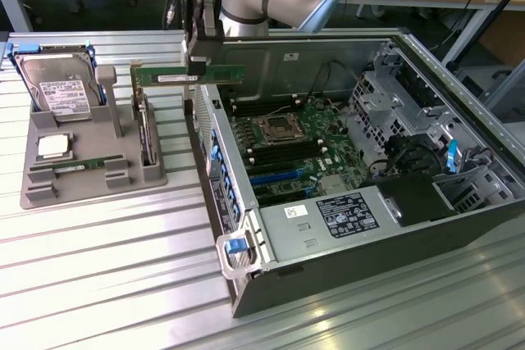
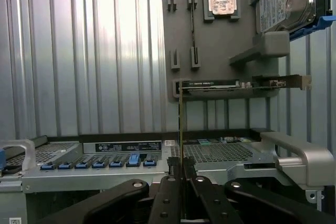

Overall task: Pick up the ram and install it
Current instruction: 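Pick up the ram and move it above insertion slot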

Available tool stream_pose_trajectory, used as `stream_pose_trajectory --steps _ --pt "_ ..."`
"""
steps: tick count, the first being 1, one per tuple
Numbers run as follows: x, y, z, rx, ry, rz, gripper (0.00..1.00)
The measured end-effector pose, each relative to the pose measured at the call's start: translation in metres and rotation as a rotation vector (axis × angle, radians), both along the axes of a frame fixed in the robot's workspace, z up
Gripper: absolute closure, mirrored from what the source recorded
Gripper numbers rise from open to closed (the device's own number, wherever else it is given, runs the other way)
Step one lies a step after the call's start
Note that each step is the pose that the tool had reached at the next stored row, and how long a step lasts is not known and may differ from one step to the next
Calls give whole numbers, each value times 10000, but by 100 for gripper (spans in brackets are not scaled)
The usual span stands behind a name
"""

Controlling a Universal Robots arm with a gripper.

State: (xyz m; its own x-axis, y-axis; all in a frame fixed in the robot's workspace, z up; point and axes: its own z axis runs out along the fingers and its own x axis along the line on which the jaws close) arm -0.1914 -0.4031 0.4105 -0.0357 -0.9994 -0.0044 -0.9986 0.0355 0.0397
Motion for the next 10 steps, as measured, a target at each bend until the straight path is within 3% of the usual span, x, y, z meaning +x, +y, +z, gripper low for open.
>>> stream_pose_trajectory --steps 10 --pt "144 0 -3 0 0 0 87"
